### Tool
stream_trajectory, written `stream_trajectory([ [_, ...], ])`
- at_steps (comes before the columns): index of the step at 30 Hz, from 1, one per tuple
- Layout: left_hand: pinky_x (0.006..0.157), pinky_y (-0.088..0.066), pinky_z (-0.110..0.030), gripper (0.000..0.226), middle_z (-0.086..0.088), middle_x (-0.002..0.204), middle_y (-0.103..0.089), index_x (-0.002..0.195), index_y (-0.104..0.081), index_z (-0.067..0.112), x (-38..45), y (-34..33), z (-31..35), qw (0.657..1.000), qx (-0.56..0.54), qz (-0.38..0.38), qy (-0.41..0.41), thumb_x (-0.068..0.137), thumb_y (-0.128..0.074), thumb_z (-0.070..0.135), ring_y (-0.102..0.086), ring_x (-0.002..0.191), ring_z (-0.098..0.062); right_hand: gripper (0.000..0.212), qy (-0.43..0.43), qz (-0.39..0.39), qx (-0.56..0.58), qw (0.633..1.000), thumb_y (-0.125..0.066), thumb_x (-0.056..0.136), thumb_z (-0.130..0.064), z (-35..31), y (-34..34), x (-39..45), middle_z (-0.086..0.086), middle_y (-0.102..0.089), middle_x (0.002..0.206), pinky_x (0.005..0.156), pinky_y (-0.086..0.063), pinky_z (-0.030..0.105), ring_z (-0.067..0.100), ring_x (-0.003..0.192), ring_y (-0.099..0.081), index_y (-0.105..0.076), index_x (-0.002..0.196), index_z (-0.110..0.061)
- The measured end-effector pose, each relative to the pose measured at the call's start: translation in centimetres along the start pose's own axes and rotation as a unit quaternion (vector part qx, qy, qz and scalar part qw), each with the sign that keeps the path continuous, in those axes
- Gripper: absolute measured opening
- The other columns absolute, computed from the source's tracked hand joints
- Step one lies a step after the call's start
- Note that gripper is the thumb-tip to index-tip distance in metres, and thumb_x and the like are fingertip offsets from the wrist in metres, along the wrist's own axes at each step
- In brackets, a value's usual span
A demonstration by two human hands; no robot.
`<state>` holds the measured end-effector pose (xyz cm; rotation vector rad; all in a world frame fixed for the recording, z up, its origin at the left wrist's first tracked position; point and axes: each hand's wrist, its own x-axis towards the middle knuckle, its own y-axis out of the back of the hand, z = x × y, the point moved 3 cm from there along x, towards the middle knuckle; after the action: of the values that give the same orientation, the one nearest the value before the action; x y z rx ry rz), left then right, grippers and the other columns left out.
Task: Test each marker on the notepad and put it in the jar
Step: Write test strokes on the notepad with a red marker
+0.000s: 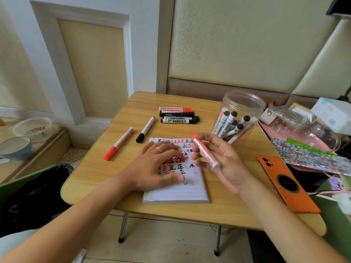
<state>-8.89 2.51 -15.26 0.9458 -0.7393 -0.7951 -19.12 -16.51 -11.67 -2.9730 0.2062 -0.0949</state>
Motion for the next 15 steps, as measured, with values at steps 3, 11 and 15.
stream_trajectory([
  [3, 0.125, -0.005, -0.049, 0.072, 0.025, 0.154, -0.031, 0.140, -0.041, 0.052, -0.04, -0.01, 0.18, 1.000, 0.014, 0.002, -0.005, 0.079, -0.048, 0.089, -0.010, 0.151, 0.001, 0.028, 0.015, 0.011, -0.048, 0.999, -0.064, 0.097, -0.004, -0.06, -0.23, -0.07, 0.007, -0.067, 0.089, 0.070, -0.053, 0.029, 0.019, 0.082, -0.066, -0.061, 0.123, -0.012],
  [11, 0.124, 0.009, -0.052, 0.070, 0.021, 0.164, -0.015, 0.145, -0.030, 0.063, -0.23, 0.19, 0.20, 1.000, 0.010, -0.027, 0.000, 0.081, -0.046, 0.086, 0.010, 0.152, 0.000, 0.010, 0.041, 0.084, -0.105, 0.990, -0.058, 0.103, -0.018, -0.06, -0.34, -0.54, 0.007, -0.053, 0.064, 0.044, -0.031, 0.026, 0.020, 0.050, -0.047, -0.052, 0.098, -0.012],
  [15, 0.124, 0.009, -0.054, 0.070, 0.021, 0.164, -0.016, 0.144, -0.032, 0.064, -0.20, 0.09, 0.15, 0.999, 0.008, -0.033, 0.007, 0.079, -0.044, 0.089, 0.010, 0.153, -0.001, 0.009, -0.016, 0.046, -0.117, 0.992, -0.056, 0.102, -0.008, 0.01, -0.69, -0.72, 0.013, -0.068, 0.080, 0.042, -0.044, 0.028, 0.030, 0.059, -0.064, -0.055, 0.110, -0.004],
])
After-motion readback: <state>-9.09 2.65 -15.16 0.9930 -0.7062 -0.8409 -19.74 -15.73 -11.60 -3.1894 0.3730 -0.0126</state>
